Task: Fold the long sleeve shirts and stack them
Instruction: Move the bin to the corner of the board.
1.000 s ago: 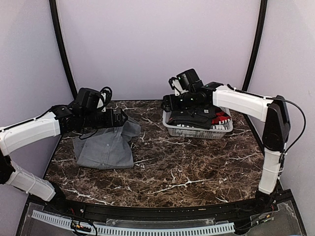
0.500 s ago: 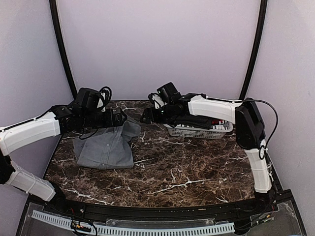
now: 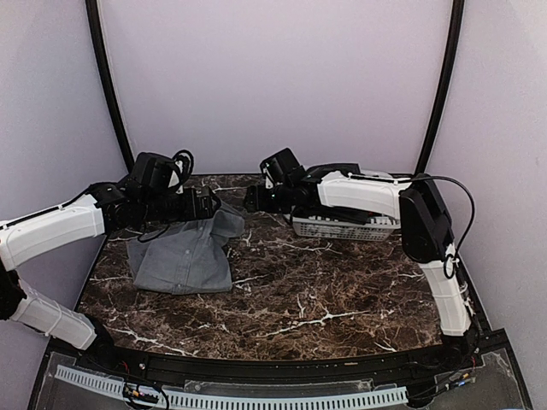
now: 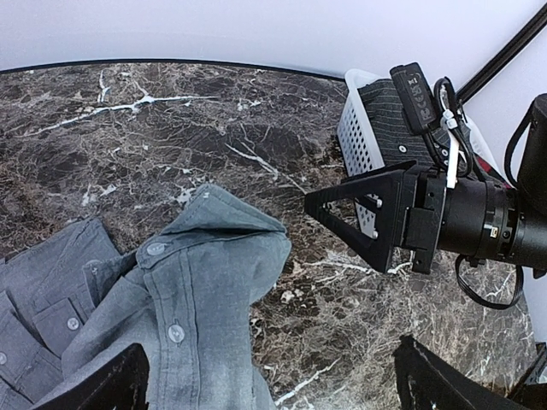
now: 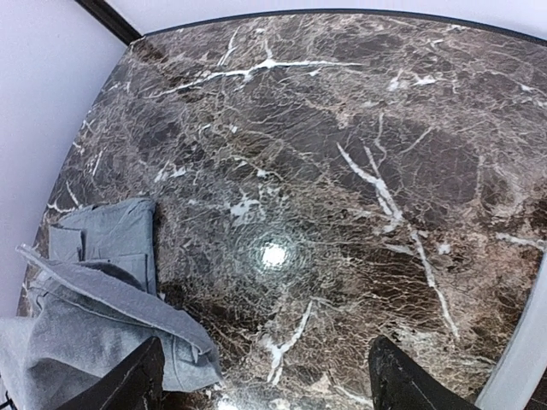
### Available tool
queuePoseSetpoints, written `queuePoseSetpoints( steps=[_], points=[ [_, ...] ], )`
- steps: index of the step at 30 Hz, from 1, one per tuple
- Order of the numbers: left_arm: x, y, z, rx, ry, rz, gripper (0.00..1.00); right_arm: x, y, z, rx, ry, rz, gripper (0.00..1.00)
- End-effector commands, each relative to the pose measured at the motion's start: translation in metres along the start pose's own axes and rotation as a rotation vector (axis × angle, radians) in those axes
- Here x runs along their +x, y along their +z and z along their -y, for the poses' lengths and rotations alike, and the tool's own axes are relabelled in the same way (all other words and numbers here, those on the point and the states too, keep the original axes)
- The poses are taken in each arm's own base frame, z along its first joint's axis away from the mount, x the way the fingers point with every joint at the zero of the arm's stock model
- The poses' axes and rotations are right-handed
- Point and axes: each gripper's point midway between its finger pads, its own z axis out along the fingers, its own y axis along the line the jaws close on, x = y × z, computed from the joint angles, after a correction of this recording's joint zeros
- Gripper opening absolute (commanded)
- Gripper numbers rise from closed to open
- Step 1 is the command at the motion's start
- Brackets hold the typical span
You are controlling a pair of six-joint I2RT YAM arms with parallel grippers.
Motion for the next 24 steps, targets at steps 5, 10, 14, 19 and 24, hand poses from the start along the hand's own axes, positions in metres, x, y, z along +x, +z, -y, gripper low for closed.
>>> queuePoseSetpoints(
  steps=[5, 10, 14, 19, 24],
  points=[
    [-0.001, -0.001, 0.003, 0.014, 0.007, 0.012, 0.99, 0.024, -0.005, 0.075, 0.28, 0.029, -0.03, 0.81],
    [0.0, -0.001, 0.003, 0.017, 0.005, 0.011, 0.99, 0.029, -0.018, 0.105, 0.317, 0.066, -0.031, 0.81],
    [0.0, 0.0, 0.004, 0.022, 0.005, 0.008, 0.99, 0.028, -0.028, 0.131, 0.345, 0.082, -0.031, 0.81],
    [0.0, 0.0, 0.005, 0.025, 0.005, 0.006, 0.99, 0.023, -0.036, 0.169, 0.352, 0.105, -0.052, 0.81],
    [0.001, 0.001, 0.005, 0.024, 0.005, 0.005, 0.99, 0.007, -0.044, 0.201, 0.38, 0.129, -0.029, 0.81]
  ],
)
